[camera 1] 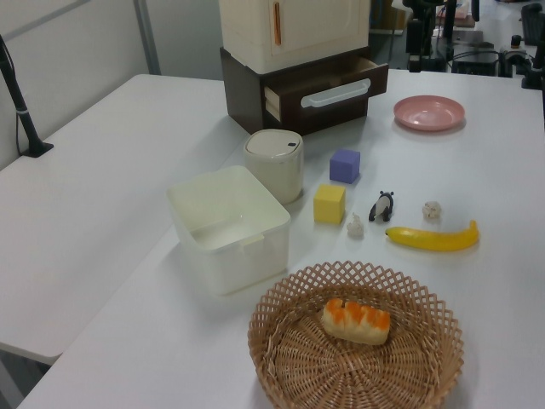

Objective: Open the drawer

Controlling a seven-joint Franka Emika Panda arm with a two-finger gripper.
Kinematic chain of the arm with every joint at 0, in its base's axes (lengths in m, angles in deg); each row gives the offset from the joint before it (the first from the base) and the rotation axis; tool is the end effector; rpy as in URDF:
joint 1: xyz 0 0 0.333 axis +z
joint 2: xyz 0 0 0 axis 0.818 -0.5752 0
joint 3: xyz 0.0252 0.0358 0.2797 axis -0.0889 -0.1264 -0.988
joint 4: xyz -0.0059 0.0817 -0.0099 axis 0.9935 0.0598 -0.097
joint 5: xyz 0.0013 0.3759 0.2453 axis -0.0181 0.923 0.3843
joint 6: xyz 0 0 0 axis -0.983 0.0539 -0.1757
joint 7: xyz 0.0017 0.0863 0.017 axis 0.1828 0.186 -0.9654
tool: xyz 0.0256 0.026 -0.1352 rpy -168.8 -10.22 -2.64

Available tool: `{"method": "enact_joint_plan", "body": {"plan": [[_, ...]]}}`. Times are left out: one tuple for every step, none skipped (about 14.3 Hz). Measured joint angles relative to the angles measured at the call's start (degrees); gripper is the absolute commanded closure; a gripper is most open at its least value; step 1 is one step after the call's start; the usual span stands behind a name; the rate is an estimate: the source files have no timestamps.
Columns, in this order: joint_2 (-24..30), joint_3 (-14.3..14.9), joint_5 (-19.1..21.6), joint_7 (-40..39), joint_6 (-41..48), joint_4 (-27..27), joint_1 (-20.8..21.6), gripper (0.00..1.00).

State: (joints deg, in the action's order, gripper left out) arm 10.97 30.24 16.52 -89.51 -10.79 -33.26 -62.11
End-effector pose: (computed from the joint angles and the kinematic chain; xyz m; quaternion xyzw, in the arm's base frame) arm 0.5973 0.0148 0.5458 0.9997 0.0125 -0.0213 0.0072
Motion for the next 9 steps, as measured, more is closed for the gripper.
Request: {"method": "enact_joint_plan", "body": {"plan": [[-0.02, 0.00, 0.00, 0.00, 0.00, 0.00, 0.00, 0.00], [-0.02, 0.00, 0.00, 0.00, 0.00, 0.00, 0.01, 0.00], [-0.02, 0.27, 0.00, 0.04, 0.00, 0.00, 0.22, 0.00], [-0.02, 1.29, 0.00, 0.05, 0.00, 0.00, 1.02, 0.00], [-0.02, 3.10, 0.00, 0.05, -0.01, 0.01, 2.47, 0.00], [-0.02, 5.25, 0.00, 0.05, -0.10, 0.06, 4.24, 0.00], [-0.04, 7.38, 0.00, 0.05, -0.15, 0.17, 6.05, 0.00], [-0.08, 8.91, 0.00, 0.05, -0.15, 0.28, 7.38, 0.00], [-0.13, 9.97, 0.00, 0.05, -0.15, 0.34, 8.34, 0.00]]}}
